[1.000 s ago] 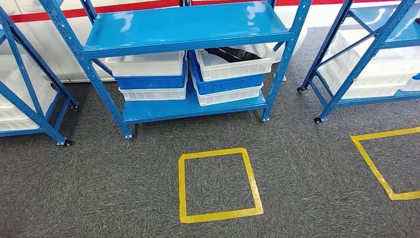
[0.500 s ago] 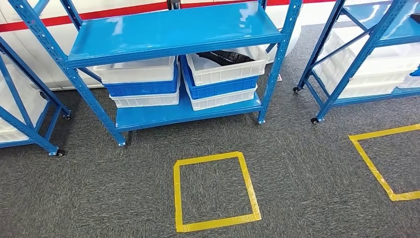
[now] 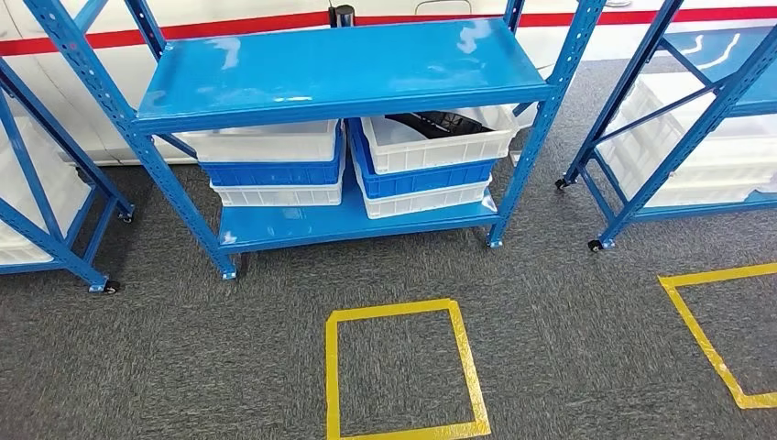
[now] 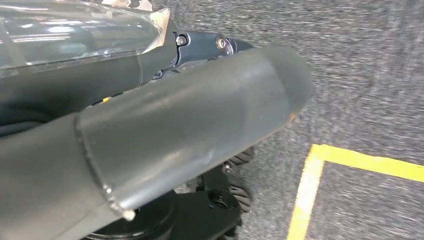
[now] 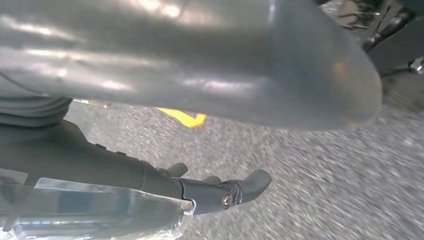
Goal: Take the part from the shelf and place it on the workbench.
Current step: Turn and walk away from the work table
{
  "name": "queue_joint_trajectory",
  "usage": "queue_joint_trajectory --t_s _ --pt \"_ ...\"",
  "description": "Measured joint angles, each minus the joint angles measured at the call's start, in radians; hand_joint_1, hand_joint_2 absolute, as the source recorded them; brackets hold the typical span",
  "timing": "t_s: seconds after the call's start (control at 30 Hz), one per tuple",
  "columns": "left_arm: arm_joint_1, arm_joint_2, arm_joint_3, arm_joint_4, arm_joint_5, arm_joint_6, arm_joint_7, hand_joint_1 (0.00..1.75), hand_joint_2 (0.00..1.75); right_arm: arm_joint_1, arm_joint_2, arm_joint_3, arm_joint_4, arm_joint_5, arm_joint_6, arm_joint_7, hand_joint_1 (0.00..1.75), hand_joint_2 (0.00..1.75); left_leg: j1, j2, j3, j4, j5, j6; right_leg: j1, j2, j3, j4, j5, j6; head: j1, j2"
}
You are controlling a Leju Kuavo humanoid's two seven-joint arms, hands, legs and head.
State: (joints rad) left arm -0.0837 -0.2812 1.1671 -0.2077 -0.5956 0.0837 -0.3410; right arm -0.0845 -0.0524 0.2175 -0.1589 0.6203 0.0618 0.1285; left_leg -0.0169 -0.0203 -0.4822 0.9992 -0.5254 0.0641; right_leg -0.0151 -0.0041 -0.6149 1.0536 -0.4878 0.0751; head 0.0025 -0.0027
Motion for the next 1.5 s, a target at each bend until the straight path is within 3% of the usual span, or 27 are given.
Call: queue_joint_trajectory --t_s 0.07,0.1,0.17,0.23,0.3,0.33,0.37,0.4,0.47,0.5,0.6,0.67,0.73,0.83,0.87,0.9,0.93,1.0,1.03,1.07,1.13,1.2,1.3,1.37,1.4,1.43,1.5 --pt "-0.001 0.001 0.000 0.000 0.000 0.000 0.000 0.00 0.00 -0.002 0.000 0.000 0.000 0.000 0.000 0.000 0.00 0.00 -0.004 0.000 0.009 0.004 -0.016 -0.009 0.002 -0.001 0.011 -0.025 0.035 -0.024 -0.002 0.000" --pt "-0.002 0.001 0.000 0.000 0.000 0.000 0.001 0.00 0.00 -0.003 0.000 -0.001 0.000 0.000 0.000 -0.001 0.00 0.00 -0.004 0.001 0.009 0.006 -0.019 -0.012 0.002 0.001 0.017 -0.026 0.033 -0.038 -0.003 0.000" --pt "-0.003 0.002 0.000 0.000 0.000 0.000 0.001 0.00 0.00 -0.002 0.002 -0.001 0.000 0.000 0.000 -0.001 0.00 0.00 -0.002 0.004 -0.006 0.044 -0.019 -0.019 -0.004 0.003 0.029 -0.029 0.030 -0.053 -0.005 0.000" --pt "-0.004 0.002 -0.002 0.000 -0.001 0.000 0.001 0.00 0.00 -0.002 0.002 -0.002 -0.001 0.000 0.000 -0.002 0.00 0.00 0.005 0.009 -0.066 0.144 -0.035 -0.034 -0.008 0.003 0.044 -0.032 0.020 -0.067 -0.006 0.000" --pt "-0.003 0.002 -0.003 0.000 -0.001 0.000 0.001 0.00 0.00 -0.002 0.000 -0.002 -0.001 0.000 0.000 -0.003 0.00 0.00 0.015 0.013 -0.153 0.259 -0.080 -0.050 -0.008 0.003 0.055 -0.032 0.007 -0.076 -0.007 0.000" --pt "-0.003 0.003 -0.004 0.001 -0.001 0.000 0.001 0.00 0.00 -0.001 0.000 -0.002 -0.001 0.000 0.000 -0.003 0.00 0.00 0.019 0.014 -0.186 0.290 -0.095 -0.055 -0.007 0.004 0.062 -0.032 0.000 -0.077 -0.007 0.000" --pt "-0.002 0.003 -0.004 0.001 -0.001 0.000 0.001 0.00 0.00 0.001 0.000 -0.003 -0.001 0.000 0.000 -0.004 0.00 0.00 0.022 0.015 -0.204 0.289 -0.091 -0.057 -0.007 0.005 0.070 -0.032 -0.007 -0.076 -0.008 0.000" --pt "-0.002 0.004 -0.004 0.001 -0.001 0.000 0.001 0.00 0.00 0.002 0.000 -0.003 -0.001 0.000 0.000 -0.004 0.00 0.00 0.024 0.016 -0.203 0.253 -0.061 -0.055 -0.007 0.005 0.080 -0.032 -0.014 -0.074 -0.008 0.000" --pt "-0.002 0.005 -0.004 0.001 -0.001 0.000 0.001 0.00 0.00 0.003 0.002 -0.003 -0.001 0.000 0.000 -0.006 0.00 0.00 0.023 0.017 -0.167 0.130 0.031 -0.045 -0.007 0.006 0.099 -0.033 -0.029 -0.069 -0.007 0.000" --pt "-0.002 0.006 -0.004 0.001 -0.001 -0.001 0.001 0.00 0.00 0.002 0.003 -0.003 -0.001 0.000 0.000 -0.007 0.00 0.00 0.019 0.018 -0.152 0.083 0.050 -0.039 -0.007 0.006 0.105 -0.036 -0.035 -0.064 -0.006 0.000" --pt "-0.002 0.007 -0.005 0.001 -0.001 -0.001 0.002 0.00 0.00 -0.001 0.004 -0.004 -0.001 0.001 -0.002 -0.010 0.00 0.00 0.007 0.015 -0.134 0.036 0.033 -0.019 0.000 0.005 0.122 -0.037 -0.041 -0.040 -0.006 0.000" --pt "0.001 0.007 -0.005 0.001 -0.001 -0.001 0.002 0.00 0.00 -0.001 0.005 -0.005 -0.001 0.002 -0.003 -0.010 0.00 0.00 0.010 0.014 -0.106 0.022 0.049 -0.005 0.004 0.005 0.138 -0.024 -0.046 -0.026 -0.006 0.000" --pt "0.000 0.007 -0.005 0.001 -0.001 -0.001 0.003 0.00 0.00 -0.003 0.005 -0.006 -0.001 0.002 -0.004 -0.010 0.00 0.00 0.014 0.015 -0.081 0.019 0.056 0.002 0.003 0.005 0.112 0.036 -0.073 -0.028 -0.002 0.000" --pt "-0.001 0.008 -0.005 0.002 -0.003 -0.002 0.003 0.00 0.00 -0.004 0.004 -0.008 -0.001 0.002 -0.004 -0.010 0.00 0.00 0.011 0.014 -0.071 0.019 0.042 0.007 0.003 0.005 -0.006 0.205 -0.138 -0.036 0.002 0.000" --pt "0.000 0.007 -0.005 0.003 -0.003 -0.002 0.003 0.00 0.00 -0.001 0.003 -0.008 -0.001 0.002 -0.004 -0.010 0.00 0.00 0.011 0.012 -0.066 0.019 0.036 0.008 0.003 0.005 -0.033 0.224 -0.148 -0.033 0.002 0.000" --pt "0.001 0.007 -0.005 0.003 -0.003 -0.002 0.004 0.00 0.00 0.001 0.003 -0.008 -0.001 0.002 -0.004 -0.010 0.00 0.00 0.010 0.009 -0.058 0.019 0.029 0.007 0.003 0.005 -0.041 0.209 -0.140 -0.027 0.003 0.000" --pt "0.001 0.007 -0.005 0.004 -0.003 -0.002 0.004 0.00 0.00 0.004 0.002 -0.008 -0.001 0.003 -0.004 -0.010 0.00 0.00 0.010 0.007 -0.047 0.020 0.021 0.005 0.003 0.004 -0.033 0.159 -0.111 -0.016 0.003 0.000" --pt "0.001 0.008 -0.005 0.005 -0.003 -0.002 0.004 0.00 0.00 0.006 0.002 -0.009 -0.001 0.003 -0.004 -0.010 0.00 0.00 0.010 0.005 -0.027 0.020 0.003 -0.002 0.002 0.002 -0.001 0.041 -0.029 0.000 0.002 0.000" --pt "0.001 0.008 -0.005 0.005 -0.003 -0.002 0.004 0.00 0.00 0.005 0.002 -0.009 -0.001 0.003 -0.004 -0.010 0.00 0.00 0.008 0.005 -0.020 0.021 -0.006 -0.007 0.004 -0.001 0.011 0.003 -0.003 -0.005 0.003 0.000" --pt "0.001 0.008 -0.005 0.005 -0.003 -0.002 0.004 0.00 0.00 0.004 0.002 -0.009 -0.001 0.004 -0.004 -0.010 0.00 0.00 0.005 0.006 -0.014 0.022 -0.013 -0.012 0.006 -0.003 0.018 -0.012 0.011 -0.018 0.001 0.000" --pt "0.000 0.009 -0.006 0.005 -0.003 -0.001 0.004 0.00 0.00 0.003 0.003 -0.010 -0.002 0.006 -0.004 -0.010 0.00 0.00 0.004 0.006 -0.007 0.028 -0.021 -0.020 0.006 -0.003 0.026 -0.015 0.007 -0.048 -0.003 0.000" --pt "-0.001 0.010 -0.006 0.006 -0.003 0.000 0.004 0.00 0.00 0.003 0.004 -0.012 -0.002 0.009 -0.004 -0.010 0.00 0.00 0.007 0.010 -0.018 0.064 -0.026 -0.029 0.001 0.000 0.041 -0.018 0.004 -0.063 -0.007 0.000" --pt "-0.003 0.010 -0.006 0.006 -0.002 0.000 0.005 0.00 0.00 0.001 0.004 -0.016 -0.002 0.010 -0.004 -0.010 0.00 0.00 0.016 0.015 -0.113 0.215 -0.074 -0.050 0.000 0.001 0.059 -0.020 -0.009 -0.079 -0.009 0.000" --pt "-0.002 0.010 -0.006 0.006 -0.002 0.000 0.005 0.00 0.00 0.002 0.004 -0.017 -0.002 0.011 -0.004 -0.010 0.00 0.00 0.020 0.016 -0.183 0.287 -0.098 -0.056 0.002 0.003 0.069 -0.020 -0.020 -0.083 -0.008 0.000" --pt "-0.001 0.010 -0.006 0.006 -0.001 0.000 0.005 0.00 0.00 0.003 0.004 -0.017 -0.002 0.011 -0.004 -0.010 0.00 0.00 0.020 0.016 -0.198 0.282 -0.083 -0.054 0.003 0.004 0.076 -0.020 -0.026 -0.083 -0.008 0.000" --pt "-0.001 0.010 -0.006 0.006 -0.001 0.000 0.005 0.00 0.00 0.003 0.004 -0.018 -0.002 0.011 -0.004 -0.010 0.00 0.00 0.018 0.017 -0.194 0.240 -0.044 -0.048 0.005 0.004 0.086 -0.020 -0.033 -0.082 -0.008 0.000" --pt "-0.001 0.013 -0.006 0.006 -0.001 0.000 0.005 0.00 0.00 0.003 0.008 -0.018 -0.002 0.011 -0.004 -0.010 0.00 0.00 0.010 0.019 -0.157 0.120 0.042 -0.025 0.007 0.005 0.102 -0.023 -0.046 -0.080 -0.005 0.000"
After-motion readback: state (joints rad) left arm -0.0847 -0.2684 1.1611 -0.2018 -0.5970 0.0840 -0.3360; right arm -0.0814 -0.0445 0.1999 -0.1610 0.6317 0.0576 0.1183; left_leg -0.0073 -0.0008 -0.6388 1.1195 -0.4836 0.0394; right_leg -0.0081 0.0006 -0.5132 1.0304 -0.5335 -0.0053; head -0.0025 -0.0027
